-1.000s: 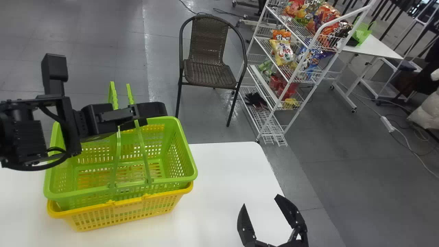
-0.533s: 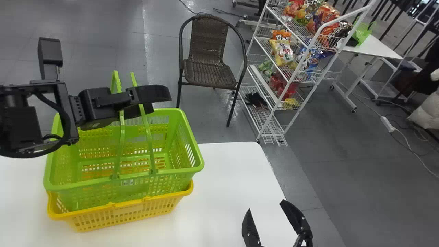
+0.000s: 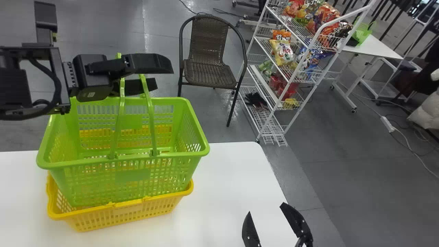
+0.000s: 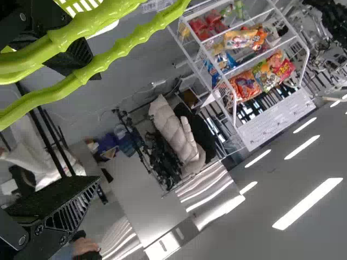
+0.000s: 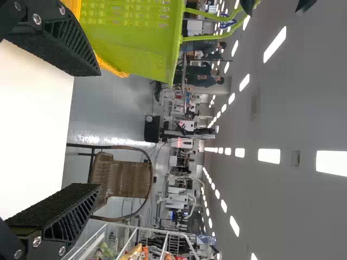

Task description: Grasp handle with right gripper to insert into left gripper then lift and swing left to center

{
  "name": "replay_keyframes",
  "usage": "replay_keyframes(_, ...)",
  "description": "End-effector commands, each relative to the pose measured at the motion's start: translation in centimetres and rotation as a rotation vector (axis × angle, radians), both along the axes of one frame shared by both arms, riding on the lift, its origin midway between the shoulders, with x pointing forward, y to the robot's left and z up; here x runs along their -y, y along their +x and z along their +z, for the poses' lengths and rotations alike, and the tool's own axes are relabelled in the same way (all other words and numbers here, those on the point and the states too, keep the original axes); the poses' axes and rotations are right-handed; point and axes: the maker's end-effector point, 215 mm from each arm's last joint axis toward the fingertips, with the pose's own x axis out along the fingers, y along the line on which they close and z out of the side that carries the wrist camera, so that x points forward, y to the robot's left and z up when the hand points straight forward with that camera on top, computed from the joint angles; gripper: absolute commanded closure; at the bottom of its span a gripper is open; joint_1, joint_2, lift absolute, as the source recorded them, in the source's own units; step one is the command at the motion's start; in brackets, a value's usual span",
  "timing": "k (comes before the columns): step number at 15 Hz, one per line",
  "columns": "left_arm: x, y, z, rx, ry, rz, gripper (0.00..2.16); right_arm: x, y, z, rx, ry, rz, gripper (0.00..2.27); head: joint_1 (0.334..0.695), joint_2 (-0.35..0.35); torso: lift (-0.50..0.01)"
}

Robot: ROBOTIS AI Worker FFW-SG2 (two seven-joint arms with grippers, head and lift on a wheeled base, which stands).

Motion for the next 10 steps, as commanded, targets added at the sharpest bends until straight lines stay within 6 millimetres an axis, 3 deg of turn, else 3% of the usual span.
replay_keyframes(1, 0.0, 0.1, 1.8, -0.003, -0.015, -0.03, 0.18, 0.2, -0.3, 0.3, 0.011, 0.0, -0.003, 0.08, 0.695, -0.35, 0.0)
replay_keyframes(10, -2.1, 1.3, 7.7, 0.08, -0.051, -0.026, 0.21, 0.5, -0.5, 0.0, 0.005, -0.002, -0.009, 0.08, 0.695, -0.35, 0.0)
